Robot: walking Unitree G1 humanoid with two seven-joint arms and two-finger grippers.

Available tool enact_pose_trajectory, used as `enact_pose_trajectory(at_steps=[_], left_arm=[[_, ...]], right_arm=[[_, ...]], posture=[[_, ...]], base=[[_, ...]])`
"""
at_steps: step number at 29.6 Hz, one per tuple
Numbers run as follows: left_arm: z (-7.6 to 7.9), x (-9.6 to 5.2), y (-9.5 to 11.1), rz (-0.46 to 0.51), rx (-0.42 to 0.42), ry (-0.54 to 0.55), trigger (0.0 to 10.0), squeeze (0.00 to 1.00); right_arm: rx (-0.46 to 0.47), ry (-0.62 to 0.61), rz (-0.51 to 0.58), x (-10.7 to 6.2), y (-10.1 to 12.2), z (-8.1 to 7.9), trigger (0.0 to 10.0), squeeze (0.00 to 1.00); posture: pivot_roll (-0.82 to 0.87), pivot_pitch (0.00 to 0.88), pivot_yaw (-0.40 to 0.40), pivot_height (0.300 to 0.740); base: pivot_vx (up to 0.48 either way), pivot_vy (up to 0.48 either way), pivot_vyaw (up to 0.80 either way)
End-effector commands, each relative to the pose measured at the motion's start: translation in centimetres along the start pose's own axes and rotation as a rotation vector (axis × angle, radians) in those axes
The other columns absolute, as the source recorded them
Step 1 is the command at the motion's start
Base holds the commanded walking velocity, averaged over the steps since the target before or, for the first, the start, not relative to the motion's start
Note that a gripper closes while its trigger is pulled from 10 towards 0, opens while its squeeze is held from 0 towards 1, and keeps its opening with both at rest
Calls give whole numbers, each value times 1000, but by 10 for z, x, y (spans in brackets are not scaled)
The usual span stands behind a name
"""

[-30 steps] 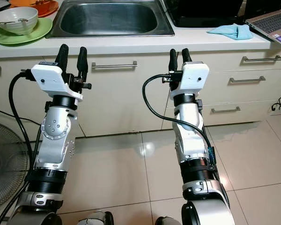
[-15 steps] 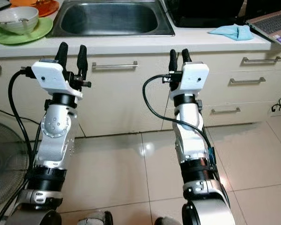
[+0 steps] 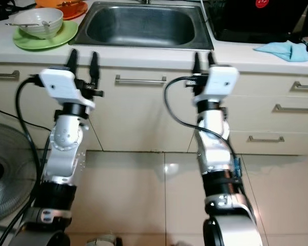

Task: Kitchen organization

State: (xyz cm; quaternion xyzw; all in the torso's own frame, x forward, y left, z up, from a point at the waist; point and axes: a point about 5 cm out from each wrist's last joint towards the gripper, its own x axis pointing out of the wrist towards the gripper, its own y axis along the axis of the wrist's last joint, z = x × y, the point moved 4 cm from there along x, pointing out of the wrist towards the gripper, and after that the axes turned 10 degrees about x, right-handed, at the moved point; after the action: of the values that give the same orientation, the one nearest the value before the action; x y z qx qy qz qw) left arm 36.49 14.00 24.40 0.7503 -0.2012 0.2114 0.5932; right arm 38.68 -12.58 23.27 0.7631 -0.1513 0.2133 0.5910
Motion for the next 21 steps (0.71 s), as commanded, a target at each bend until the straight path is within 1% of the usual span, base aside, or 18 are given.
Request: enact_pose_trajectory(at_steps=[1, 7, 11, 16, 21], left_arm=[[-2, -1, -3, -16, -2, 8, 10000, 0], [-2, -1, -3, -19, -2, 8, 10000, 0], [-1, -1, -4, -22, -1, 7, 10000, 0], [-2, -1, -4, -23, 0, 6, 10000, 0], [-1, -1, -4, -23, -1, 3, 10000, 0]], right_arm=[[-5, 13, -22, 0, -4, -3, 10000, 0], [-8, 10, -34, 0, -6, -3, 10000, 0], [10, -1, -34, 0, -6, 0, 10000, 0], [-7, 4, -46, -1, -8, -1, 10000, 0], [-7, 12, -42, 0, -8, -3, 10000, 0]], posture=[[107, 100, -25, 740], [107, 99, -24, 740], [105, 100, -23, 740], [107, 100, -23, 740], [106, 100, -23, 740]], base=[[337, 0, 0], [331, 0, 800], [321, 0, 0], [314, 0, 0], [307, 0, 746]])
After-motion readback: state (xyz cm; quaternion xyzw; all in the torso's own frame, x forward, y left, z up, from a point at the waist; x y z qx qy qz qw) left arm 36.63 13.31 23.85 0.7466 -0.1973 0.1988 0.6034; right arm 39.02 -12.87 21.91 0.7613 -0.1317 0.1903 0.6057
